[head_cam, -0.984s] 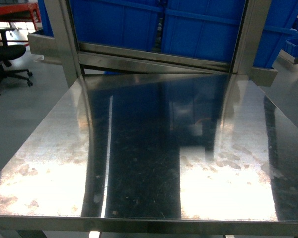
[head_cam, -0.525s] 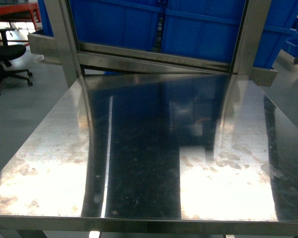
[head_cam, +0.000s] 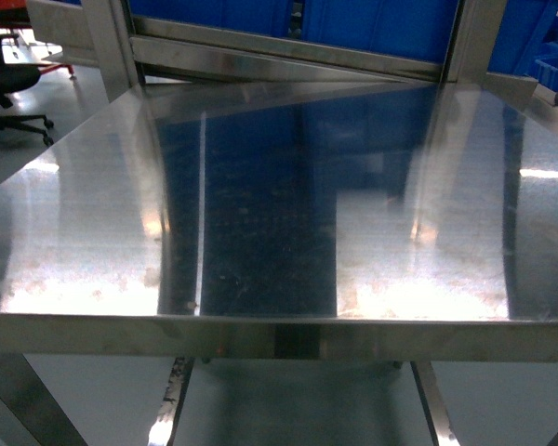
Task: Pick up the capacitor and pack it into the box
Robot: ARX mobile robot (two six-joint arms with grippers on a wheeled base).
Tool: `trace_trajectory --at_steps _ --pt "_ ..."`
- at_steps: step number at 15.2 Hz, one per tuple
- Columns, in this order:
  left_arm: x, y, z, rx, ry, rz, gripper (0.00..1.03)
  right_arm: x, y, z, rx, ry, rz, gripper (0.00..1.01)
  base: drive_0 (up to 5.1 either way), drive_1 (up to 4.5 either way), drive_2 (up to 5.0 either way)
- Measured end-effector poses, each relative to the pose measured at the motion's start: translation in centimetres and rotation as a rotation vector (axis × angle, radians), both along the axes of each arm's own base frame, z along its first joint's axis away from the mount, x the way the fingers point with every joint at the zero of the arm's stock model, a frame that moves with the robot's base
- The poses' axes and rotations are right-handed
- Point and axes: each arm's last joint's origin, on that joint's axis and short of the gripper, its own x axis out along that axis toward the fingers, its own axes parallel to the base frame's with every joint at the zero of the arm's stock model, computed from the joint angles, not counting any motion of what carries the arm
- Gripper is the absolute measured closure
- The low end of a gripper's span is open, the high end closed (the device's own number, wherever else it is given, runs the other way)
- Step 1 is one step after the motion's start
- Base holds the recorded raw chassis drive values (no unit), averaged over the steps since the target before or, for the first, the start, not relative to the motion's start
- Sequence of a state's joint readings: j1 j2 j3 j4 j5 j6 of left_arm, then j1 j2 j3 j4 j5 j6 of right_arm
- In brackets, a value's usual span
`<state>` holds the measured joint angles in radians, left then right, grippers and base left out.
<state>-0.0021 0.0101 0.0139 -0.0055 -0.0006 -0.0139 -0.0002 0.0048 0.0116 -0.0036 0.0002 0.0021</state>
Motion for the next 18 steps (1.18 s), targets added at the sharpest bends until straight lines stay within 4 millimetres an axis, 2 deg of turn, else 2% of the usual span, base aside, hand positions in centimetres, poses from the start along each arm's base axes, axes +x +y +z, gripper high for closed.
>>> trace_trajectory --at_steps 18 --pt "0.0 0.0 -0.03 0.004 0.003 0.0 0.59 0.0 0.0 -0.04 0.0 0.004 0.001 0.03 0.0 0.0 0.0"
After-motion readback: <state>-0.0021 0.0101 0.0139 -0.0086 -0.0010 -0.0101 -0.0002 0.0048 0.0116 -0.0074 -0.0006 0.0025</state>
